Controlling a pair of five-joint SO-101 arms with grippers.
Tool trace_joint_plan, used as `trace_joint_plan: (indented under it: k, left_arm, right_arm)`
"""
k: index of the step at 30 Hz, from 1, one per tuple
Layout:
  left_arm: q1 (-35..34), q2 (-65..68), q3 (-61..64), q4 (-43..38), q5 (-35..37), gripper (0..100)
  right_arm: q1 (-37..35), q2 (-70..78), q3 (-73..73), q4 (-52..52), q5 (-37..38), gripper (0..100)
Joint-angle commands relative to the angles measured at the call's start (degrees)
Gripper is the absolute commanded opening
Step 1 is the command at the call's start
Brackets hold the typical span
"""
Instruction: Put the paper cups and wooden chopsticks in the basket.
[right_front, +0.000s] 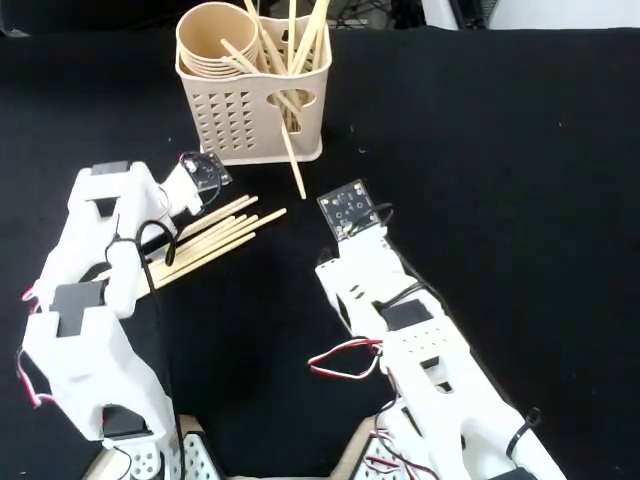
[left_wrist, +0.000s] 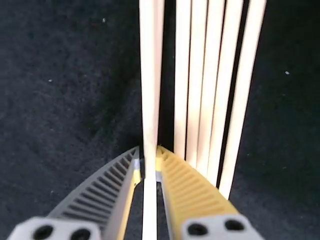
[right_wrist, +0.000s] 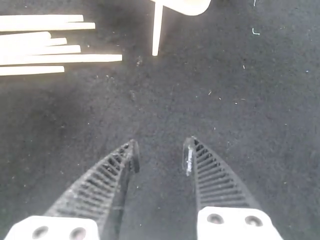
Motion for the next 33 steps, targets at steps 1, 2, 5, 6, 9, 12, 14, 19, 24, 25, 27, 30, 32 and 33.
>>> trace_joint_plan:
  k: [1,2,5,6,9,12,14,19,24,25,27,30,32,33]
  left_arm:
    - [0.04,2.29,-4.44,1.76,-0.70,4]
    - [-0.13,2.73,-5.14,2.29,-0.62,4]
    - [-0.40,3.16,-6.81,3.08,1.67,3]
    - [-0.40,3.08,-7.43,3.52,2.02,3]
    - [-0.40,3.08,-9.98,6.59,2.20,3]
    - [-0.40,3.08,-11.82,8.79,2.37,3]
    - [-0.48,1.76,-12.26,9.23,3.60,3]
    - [-1.27,-6.86,-8.66,9.49,3.87,3]
    - [-0.40,-16.79,-1.10,9.05,3.96,3]
    - [-0.22,-18.55,-0.04,9.05,4.22,3]
    - [0.22,-21.71,1.71,8.97,5.63,3]
    - [0.31,-26.46,2.95,8.97,9.49,3]
    - [0.31,-29.89,3.56,8.97,10.02,3]
    - [0.40,-31.56,3.56,8.97,11.34,3]
  right_arm:
    - [-0.79,-1.19,-0.22,-0.79,-0.44,16.3]
    - [-0.79,-1.19,-0.22,-0.79,-0.44,16.3]
    - [-0.79,-1.19,-0.22,-0.79,-0.44,16.3]
    - [-0.79,-1.19,-0.22,-0.79,-0.44,16.3]
    - [-0.79,-1.19,-0.22,-0.79,-0.44,16.3]
    - [-0.79,-1.19,-0.22,-0.79,-0.44,16.3]
    - [-0.79,-1.19,-0.22,-0.79,-0.44,16.3]
    - [-0.79,-1.19,-0.22,-0.79,-0.44,16.3]
    - [-0.79,-1.19,-0.31,-0.79,-0.44,16.3]
    - [-0.79,-1.19,-0.31,-0.79,-0.44,16.3]
    - [-0.79,-1.19,-0.31,-0.79,-0.44,16.3]
    - [-0.79,-1.19,-0.31,-0.79,-0.44,16.3]
    - [-0.79,-1.19,-0.31,-0.79,-0.44,16.3]
    - [-0.79,-1.19,-0.31,-0.79,-0.44,16.3]
